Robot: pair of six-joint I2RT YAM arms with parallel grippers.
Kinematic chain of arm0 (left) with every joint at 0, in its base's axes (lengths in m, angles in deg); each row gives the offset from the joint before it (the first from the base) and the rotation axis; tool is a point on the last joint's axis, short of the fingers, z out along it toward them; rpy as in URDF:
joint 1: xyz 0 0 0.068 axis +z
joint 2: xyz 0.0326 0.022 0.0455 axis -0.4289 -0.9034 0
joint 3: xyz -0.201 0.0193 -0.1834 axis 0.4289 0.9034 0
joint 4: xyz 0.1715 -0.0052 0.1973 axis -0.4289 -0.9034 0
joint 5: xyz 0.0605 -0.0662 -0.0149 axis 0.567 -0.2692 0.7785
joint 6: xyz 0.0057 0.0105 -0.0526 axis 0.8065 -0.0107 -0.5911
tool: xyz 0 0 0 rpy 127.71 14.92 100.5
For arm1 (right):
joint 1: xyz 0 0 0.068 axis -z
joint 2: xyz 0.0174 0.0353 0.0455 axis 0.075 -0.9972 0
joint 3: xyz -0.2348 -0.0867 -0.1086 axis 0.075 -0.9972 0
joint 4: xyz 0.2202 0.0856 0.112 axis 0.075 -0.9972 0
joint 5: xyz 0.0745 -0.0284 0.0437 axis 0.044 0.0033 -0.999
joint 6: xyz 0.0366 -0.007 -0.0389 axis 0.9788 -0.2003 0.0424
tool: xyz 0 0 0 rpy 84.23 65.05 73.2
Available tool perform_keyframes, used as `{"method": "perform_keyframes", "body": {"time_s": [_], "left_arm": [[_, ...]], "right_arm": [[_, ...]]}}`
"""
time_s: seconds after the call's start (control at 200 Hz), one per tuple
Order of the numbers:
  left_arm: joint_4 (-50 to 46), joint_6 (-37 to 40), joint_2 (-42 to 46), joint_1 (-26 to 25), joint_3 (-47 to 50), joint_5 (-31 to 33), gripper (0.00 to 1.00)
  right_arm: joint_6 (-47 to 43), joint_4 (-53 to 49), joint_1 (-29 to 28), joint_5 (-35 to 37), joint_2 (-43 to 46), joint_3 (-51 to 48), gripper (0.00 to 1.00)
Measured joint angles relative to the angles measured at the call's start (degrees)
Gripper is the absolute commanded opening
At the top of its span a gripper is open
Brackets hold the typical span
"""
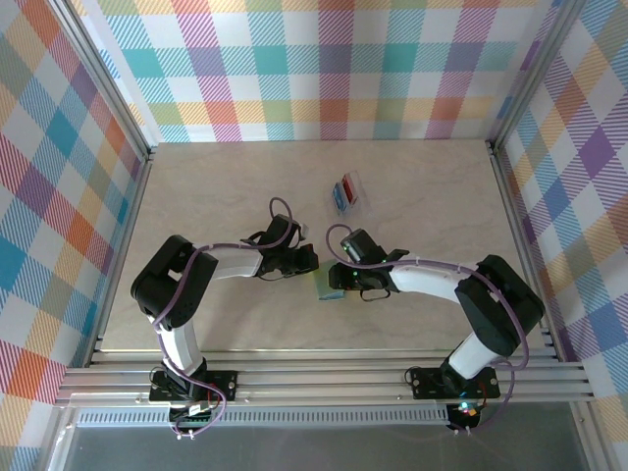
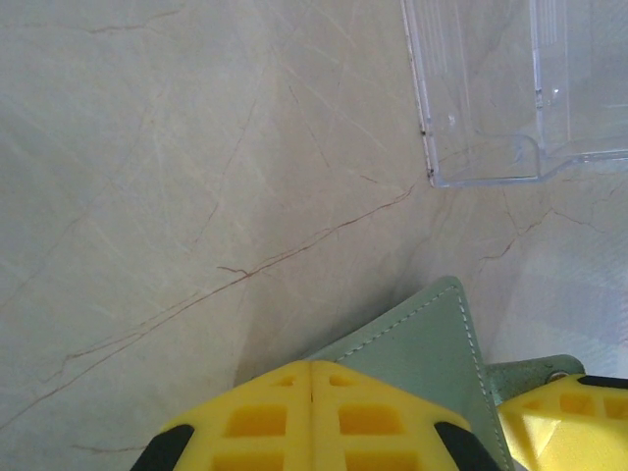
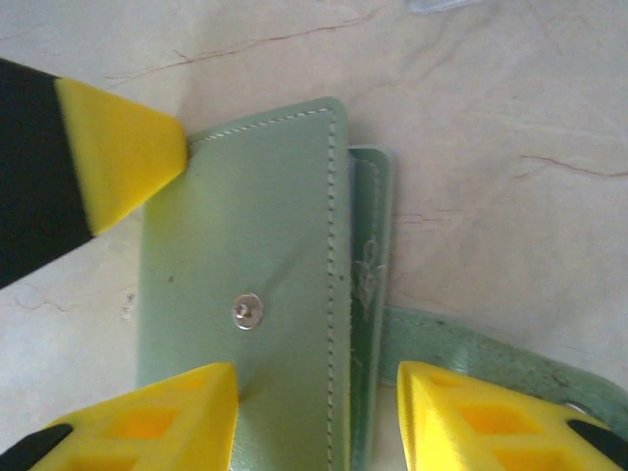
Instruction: Put the credit cards into the card holder
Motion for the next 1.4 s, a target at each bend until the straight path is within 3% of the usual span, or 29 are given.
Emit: {"method": "perform_keyframes", "body": {"time_s": [0.51,0.675,0.9,1.01,1.21,1.4], "left_arm": [[2.36,-0.07,0.22,-0.11,1.36,0.22,0.0],[3.17,-0.5,0.31,-0.11,1.79,0.09,0.01],[6.4,-3.21,1.29,0.15,3.93,-3.1,0.22],[6.78,-4.13,3.39,0.11,5.57,-5.7,0.28],[5.33,-4.79,6.19,0.11,7.32,-7.13,0.18],[4.0,-4.98,6.6,0.11,8.2,-6.4,0.1]], "right_arm": [[-0.5,0.63,0.37,-1.7,1.22,0.02,0.24],[-0.61,0.7,0.37,-2.32,1.22,0.48,0.0],[-0.87,-0.33,0.26,0.15,3.8,-0.13,0.0],[-0.92,-3.45,-0.44,4.0,7.76,-0.7,0.0],[-1.11,-8.74,-1.92,14.62,10.51,-0.24,0.0],[-1.81,-15.28,-8.63,24.2,4.52,6.97,0.0]]}}
